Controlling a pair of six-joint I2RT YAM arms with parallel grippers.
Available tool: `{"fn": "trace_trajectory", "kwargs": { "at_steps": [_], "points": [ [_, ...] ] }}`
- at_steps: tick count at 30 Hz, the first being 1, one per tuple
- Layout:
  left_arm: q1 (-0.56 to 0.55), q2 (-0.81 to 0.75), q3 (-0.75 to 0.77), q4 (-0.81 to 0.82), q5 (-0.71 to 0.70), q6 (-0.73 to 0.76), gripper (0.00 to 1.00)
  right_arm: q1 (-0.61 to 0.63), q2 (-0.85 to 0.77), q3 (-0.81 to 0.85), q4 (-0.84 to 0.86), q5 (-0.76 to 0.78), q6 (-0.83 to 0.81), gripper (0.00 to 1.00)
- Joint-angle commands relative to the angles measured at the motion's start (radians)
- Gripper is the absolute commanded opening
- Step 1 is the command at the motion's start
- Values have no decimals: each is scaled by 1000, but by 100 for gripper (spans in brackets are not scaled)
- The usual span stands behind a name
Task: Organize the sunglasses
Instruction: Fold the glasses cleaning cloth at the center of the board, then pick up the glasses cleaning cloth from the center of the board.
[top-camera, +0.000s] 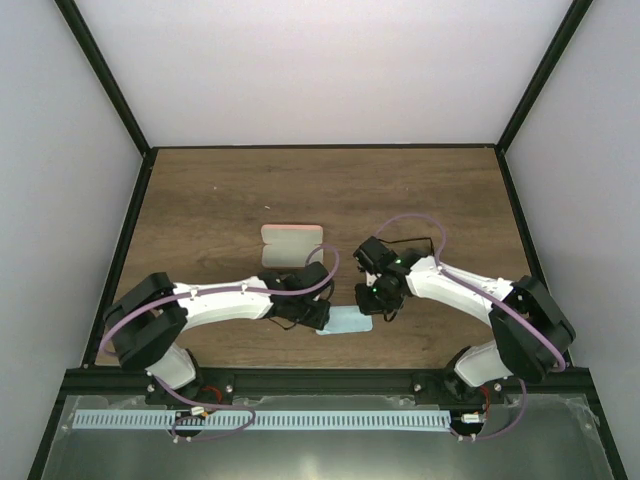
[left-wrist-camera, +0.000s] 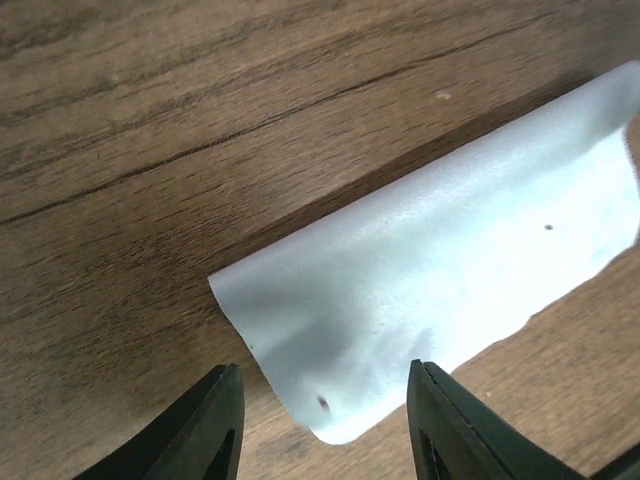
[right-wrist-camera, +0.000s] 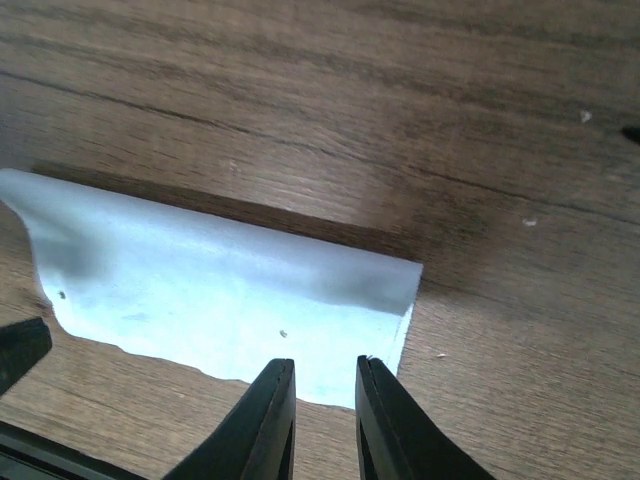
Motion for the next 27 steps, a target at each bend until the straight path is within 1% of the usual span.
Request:
{"fn": "trace_trajectory", "kwargs": {
  "at_steps": [1,4,7,10,13,18,22,23,27],
  "points": [
    [-7,-70,-14,9,16,18,47,10,9,63,-6,10,3,18],
    [-7,-141,-33,36,44,35,51,10,27,72,-1,13,3,18],
    [-6,-168,-45,34,25,33,52,10,40,73,8,11,9,17],
    [-4,-112,-34,6,20,22,52,10,62,70,-3,23,27,17],
    [-6,-44,-28,2,37,-8,52,10,74,63,-18,43,41,22],
    [-8,1,-39,29,55,-40,53,10,76,39,-21,45,42,34],
    [-8,15,-41,27,48,-40,55,9,78,13,-1,43,40,35],
    [-7,19,-38,24,45,-64,55,10,82,9,5,38,40,35],
    [-6,31,-35,25,49,-75,57,10,113,-5,20,28,36,34]
  ]
}}
